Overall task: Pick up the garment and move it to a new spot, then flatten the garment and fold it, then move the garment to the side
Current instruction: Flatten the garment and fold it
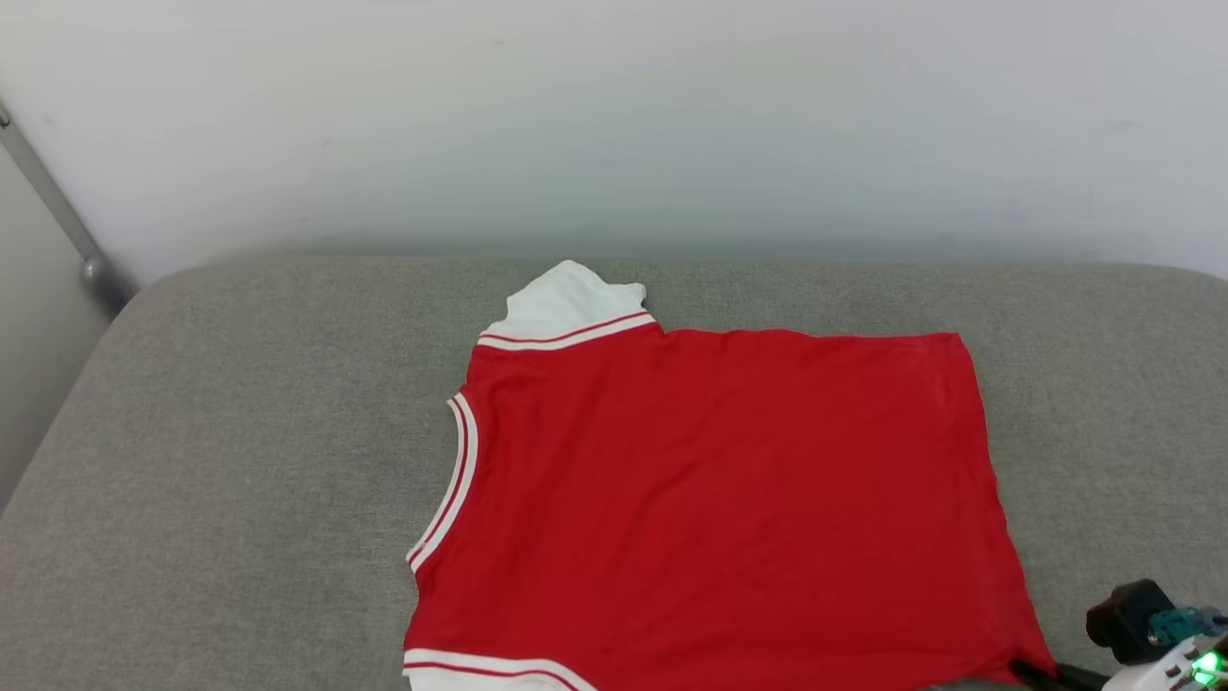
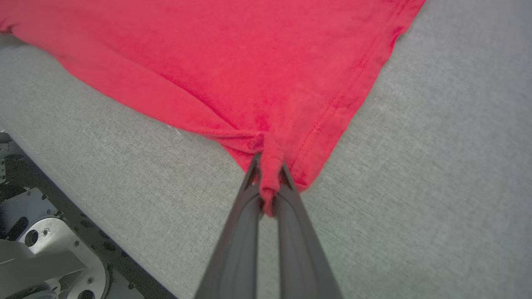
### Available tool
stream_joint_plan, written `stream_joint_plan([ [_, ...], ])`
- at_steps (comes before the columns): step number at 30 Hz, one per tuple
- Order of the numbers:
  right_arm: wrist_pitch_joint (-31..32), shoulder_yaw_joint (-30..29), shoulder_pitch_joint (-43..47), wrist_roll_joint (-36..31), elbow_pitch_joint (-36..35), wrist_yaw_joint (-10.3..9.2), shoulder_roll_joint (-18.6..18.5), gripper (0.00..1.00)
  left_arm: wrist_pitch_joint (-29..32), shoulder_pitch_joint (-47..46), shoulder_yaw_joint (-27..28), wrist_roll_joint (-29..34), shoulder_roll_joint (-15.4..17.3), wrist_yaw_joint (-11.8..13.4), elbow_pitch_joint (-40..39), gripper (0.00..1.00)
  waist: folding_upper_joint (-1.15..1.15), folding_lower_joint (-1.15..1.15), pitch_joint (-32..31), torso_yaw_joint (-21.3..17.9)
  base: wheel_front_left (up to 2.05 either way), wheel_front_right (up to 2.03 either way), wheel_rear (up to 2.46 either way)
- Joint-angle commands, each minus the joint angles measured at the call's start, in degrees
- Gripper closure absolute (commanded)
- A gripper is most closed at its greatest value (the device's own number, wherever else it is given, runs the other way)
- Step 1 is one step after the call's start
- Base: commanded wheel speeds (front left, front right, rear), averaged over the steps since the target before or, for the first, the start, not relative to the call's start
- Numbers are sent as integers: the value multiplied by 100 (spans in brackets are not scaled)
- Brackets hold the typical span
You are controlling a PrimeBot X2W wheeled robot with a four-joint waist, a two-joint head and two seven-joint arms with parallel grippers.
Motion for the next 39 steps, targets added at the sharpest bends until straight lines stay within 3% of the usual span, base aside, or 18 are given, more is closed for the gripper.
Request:
stream_joint_plan([
  [1, 36, -97, 145, -52, -39, -6, -42, 100, 36, 98, -22, -55, 29, 35, -44, 100, 0, 2, -38, -4, 0, 0, 0],
  [9, 356, -830, 1031, -283, -313, -6, 46, 100, 122, 249, -96, -105, 104, 79, -149, 100, 0, 2, -59, 12, 0, 0, 0],
  [17, 582, -1677, 1150, -728, -560, -5, 315, 100, 222, -418, -15, 196, 159, -115, -94, 100, 0, 2, 50, -84, 0, 0, 0],
  [21, 708, -2033, 1038, -899, -728, -5, 399, 100, 349, -987, 102, 415, 206, -274, -11, 100, 0, 2, 175, -155, 0, 0, 0],
  [22, 830, -2249, 855, -1000, -901, -6, 423, 100, 467, -1491, 199, 568, 184, -387, 39, 100, 0, 2, 362, -243, 0, 0, 0],
  [27, 1051, -2449, 507, -1158, -1095, -6, 485, 100, 698, -2381, 347, 796, 77, -644, 199, 100, 0, 2, 720, -376, 0, 0, 0],
  [39, 1339, -2297, -372, -1273, -859, -5, 681, 100, 950, -3640, 402, 948, -373, -1318, 1454, 100, 0, 2, 1576, -595, 0, 0, 0],
])
